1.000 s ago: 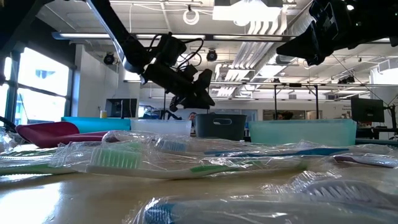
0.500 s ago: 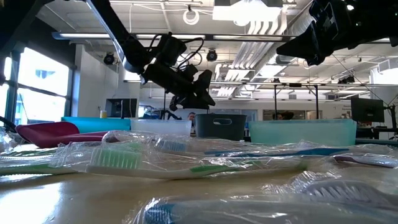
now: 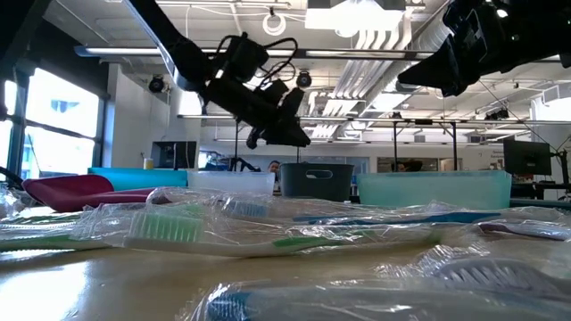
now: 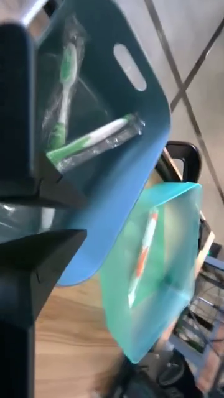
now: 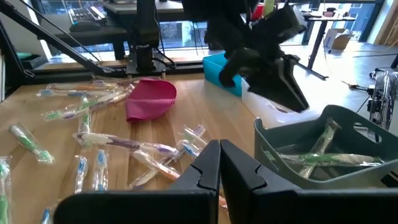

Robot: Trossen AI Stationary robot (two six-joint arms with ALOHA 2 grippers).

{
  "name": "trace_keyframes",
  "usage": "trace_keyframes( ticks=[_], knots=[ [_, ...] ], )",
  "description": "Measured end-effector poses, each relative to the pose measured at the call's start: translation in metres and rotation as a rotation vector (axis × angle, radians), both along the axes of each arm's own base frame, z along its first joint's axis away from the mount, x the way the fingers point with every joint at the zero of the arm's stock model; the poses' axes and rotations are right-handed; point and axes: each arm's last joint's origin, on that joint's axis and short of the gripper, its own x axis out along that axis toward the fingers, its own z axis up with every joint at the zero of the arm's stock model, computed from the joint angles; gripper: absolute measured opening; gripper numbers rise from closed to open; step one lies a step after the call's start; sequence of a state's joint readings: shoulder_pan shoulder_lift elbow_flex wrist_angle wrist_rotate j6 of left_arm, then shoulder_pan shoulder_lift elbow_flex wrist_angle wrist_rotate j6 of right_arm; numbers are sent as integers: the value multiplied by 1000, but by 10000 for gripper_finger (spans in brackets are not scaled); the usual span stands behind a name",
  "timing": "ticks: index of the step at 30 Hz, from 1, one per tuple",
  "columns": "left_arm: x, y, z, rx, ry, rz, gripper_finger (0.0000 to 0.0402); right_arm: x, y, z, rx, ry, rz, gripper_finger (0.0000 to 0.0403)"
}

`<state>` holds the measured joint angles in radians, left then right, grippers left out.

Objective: Pick & Place Toothbrushes
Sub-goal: Put the orange toothbrush into the light blue bin

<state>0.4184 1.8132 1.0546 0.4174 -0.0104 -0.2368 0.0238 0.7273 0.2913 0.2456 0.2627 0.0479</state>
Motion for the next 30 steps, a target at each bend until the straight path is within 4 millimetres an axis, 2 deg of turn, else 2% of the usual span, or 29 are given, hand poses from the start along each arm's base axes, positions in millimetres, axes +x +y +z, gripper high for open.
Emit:
trace_keyframes(
  ticks=[4, 12, 18, 22, 30],
  knots=[
    [-5, -11, 15, 16, 29, -28, 8, 0, 0, 0, 0, 4, 0, 4],
    [-13, -40, 35, 17, 83, -105, 3, 0, 0, 0, 7, 2, -1, 4],
    [-15, -67, 38, -5, 149, -177, 2, 0, 0, 0, 8, 1, 1, 4],
    [-11, -83, 39, 40, 166, -245, 2, 0, 0, 0, 8, 1, 1, 4],
    [-10, -90, 38, 52, 175, -261, 3, 0, 0, 0, 12, 0, 0, 4]
  ],
)
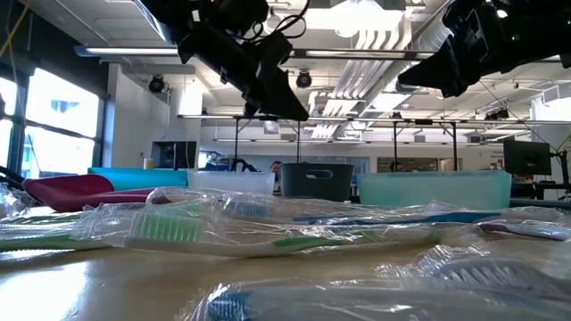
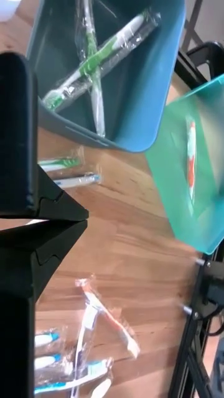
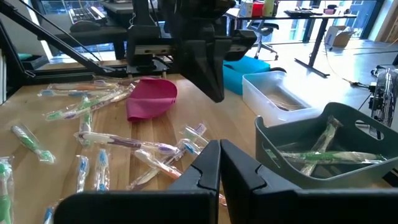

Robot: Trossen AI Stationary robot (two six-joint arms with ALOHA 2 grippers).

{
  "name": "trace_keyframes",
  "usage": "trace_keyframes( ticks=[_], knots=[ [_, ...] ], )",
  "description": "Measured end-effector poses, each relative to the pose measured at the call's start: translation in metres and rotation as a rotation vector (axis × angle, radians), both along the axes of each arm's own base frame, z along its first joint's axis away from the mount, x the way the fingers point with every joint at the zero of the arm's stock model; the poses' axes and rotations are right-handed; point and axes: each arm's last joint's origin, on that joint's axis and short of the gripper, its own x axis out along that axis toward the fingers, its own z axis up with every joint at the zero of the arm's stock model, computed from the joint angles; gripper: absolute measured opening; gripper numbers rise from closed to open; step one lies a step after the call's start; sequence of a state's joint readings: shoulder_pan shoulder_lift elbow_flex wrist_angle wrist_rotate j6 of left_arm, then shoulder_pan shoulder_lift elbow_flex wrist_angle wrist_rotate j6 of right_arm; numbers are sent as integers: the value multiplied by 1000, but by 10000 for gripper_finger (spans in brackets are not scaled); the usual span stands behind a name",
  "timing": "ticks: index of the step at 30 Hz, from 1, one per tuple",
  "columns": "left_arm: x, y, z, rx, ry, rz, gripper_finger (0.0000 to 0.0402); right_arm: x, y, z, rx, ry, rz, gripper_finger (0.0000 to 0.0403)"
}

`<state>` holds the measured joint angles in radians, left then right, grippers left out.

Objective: Pick & Place Toothbrushes
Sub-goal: Put the orange toothbrush into the light blue bin

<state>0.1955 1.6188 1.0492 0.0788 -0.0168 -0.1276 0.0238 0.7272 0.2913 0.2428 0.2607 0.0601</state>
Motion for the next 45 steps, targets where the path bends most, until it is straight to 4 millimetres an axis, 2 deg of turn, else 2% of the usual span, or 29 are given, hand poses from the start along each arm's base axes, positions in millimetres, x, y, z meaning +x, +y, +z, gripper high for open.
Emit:
trace_keyframes(
  ticks=[22, 30, 33, 36, 39, 45],
  knots=[
    [2, -1, 2, 14, -26, 28, 3, 0, 0, 0, 49, -12, -12, 4],
    [3, -14, 1, 60, -6, -237, 3, 0, 0, 0, 122, -31, -26, 4],
    [3, -20, -1, 103, -10, -280, 3, 0, 0, 0, 155, -40, -36, 4],
    [-5, -23, -7, 129, -62, -268, 3, 0, -1, 0, 183, -51, -67, 4],
    [-23, -23, -12, 131, -92, -234, 3, 0, -2, 0, 185, -57, -102, 4],
    [-70, -27, -27, 162, -116, -159, 3, 0, -2, 2, 180, -74, -119, 4]
  ],
)
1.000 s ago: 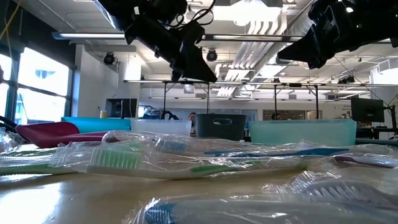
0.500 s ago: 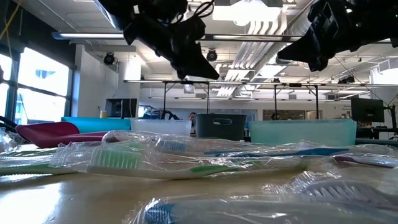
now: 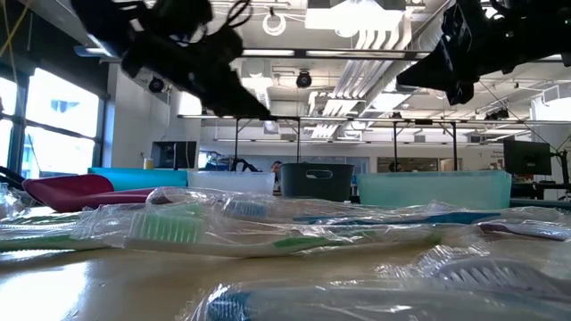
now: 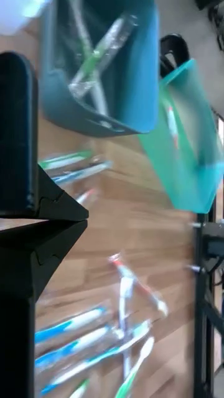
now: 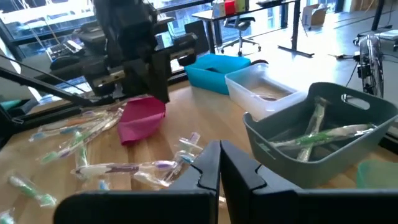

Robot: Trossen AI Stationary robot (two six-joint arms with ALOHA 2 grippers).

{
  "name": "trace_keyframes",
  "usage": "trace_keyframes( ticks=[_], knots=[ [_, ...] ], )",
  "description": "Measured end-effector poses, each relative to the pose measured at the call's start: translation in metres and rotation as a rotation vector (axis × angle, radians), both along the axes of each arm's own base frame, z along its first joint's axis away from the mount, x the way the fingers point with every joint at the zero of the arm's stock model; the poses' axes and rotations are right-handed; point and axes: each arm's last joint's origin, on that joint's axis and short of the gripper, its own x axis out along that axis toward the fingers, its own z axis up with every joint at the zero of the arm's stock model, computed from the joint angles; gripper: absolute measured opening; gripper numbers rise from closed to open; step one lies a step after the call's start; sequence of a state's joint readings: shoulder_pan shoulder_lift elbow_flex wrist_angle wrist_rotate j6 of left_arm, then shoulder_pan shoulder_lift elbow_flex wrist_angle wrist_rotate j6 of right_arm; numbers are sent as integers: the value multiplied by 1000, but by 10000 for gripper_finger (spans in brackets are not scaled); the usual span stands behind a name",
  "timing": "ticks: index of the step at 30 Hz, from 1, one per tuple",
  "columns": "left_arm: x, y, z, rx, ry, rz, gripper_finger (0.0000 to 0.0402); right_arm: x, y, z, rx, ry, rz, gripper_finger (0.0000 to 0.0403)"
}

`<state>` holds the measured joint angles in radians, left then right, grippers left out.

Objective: Pick & Place Toothbrushes
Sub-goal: Put the orange toothbrush into the light blue bin

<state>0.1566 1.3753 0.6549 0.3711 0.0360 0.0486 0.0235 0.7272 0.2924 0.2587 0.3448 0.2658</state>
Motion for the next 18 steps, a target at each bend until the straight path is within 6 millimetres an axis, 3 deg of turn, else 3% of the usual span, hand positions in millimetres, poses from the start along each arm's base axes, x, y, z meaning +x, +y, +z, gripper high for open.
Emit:
trace_keyframes(
  ticks=[7, 18],
  knots=[
    [-47, -7, -4, 13, -71, 6, 3, 0, 0, 1, -3, -7, 3, 4],
    [-106, -17, 9, 73, -257, -10, 3, 0, 0, 2, 1, -24, 4, 4]
  ],
)
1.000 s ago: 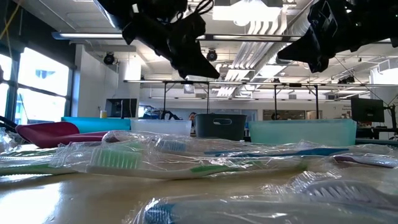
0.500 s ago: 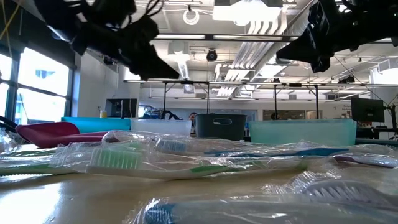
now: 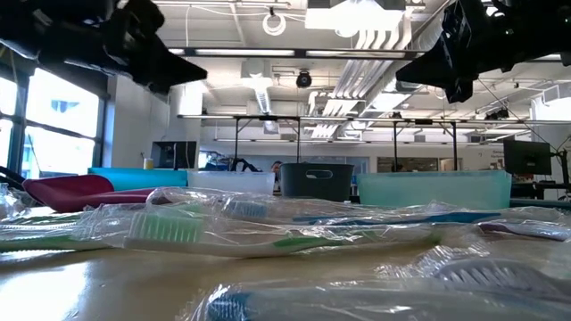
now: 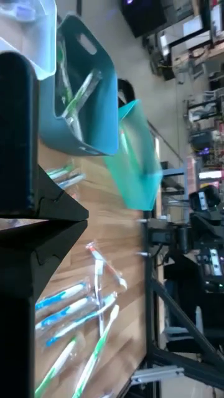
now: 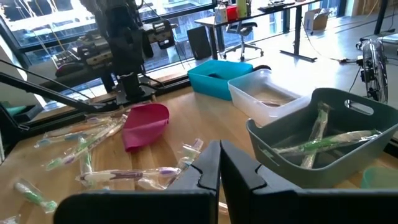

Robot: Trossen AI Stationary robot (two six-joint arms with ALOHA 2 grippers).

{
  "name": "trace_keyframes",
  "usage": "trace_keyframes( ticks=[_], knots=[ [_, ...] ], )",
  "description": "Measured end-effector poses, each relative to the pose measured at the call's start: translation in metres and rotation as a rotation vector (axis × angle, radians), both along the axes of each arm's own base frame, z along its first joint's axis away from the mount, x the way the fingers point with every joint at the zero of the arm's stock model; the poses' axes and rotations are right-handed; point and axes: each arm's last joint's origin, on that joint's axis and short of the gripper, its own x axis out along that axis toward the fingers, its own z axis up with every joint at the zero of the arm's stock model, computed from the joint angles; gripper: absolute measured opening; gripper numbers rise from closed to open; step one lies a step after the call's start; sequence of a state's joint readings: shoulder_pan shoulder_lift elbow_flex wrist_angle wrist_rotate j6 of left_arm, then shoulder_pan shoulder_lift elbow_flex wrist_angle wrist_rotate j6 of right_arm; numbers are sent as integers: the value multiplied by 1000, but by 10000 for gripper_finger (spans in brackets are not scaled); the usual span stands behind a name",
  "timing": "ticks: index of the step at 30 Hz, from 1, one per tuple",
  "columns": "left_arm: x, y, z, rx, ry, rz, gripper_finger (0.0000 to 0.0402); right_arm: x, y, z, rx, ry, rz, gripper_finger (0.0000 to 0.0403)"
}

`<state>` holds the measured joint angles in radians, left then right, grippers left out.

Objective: Pick & Place Toothbrushes
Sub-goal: Put the orange toothbrush into the light blue bin

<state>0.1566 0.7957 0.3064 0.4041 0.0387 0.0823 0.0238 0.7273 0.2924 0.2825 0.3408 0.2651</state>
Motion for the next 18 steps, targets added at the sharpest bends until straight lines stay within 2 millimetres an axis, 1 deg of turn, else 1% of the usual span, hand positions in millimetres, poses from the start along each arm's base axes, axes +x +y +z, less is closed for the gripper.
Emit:
trace_keyframes(
  ticks=[4, 9, 12, 18],
  knots=[
    [-18, -3, 3, 0, 1, -3, 3, 0, 0, 0, 0, 0, 0, 4],
    [-32, -5, 3, -27, 33, 0, 3, 0, 0, 1, 0, -7, 0, 4],
    [-35, -6, 4, -46, 28, 1, 3, 0, 0, 1, 0, -11, -1, 4],
    [-35, -6, 4, -42, 33, 1, 3, 0, 0, 2, -4, -20, 0, 4]
  ],
)
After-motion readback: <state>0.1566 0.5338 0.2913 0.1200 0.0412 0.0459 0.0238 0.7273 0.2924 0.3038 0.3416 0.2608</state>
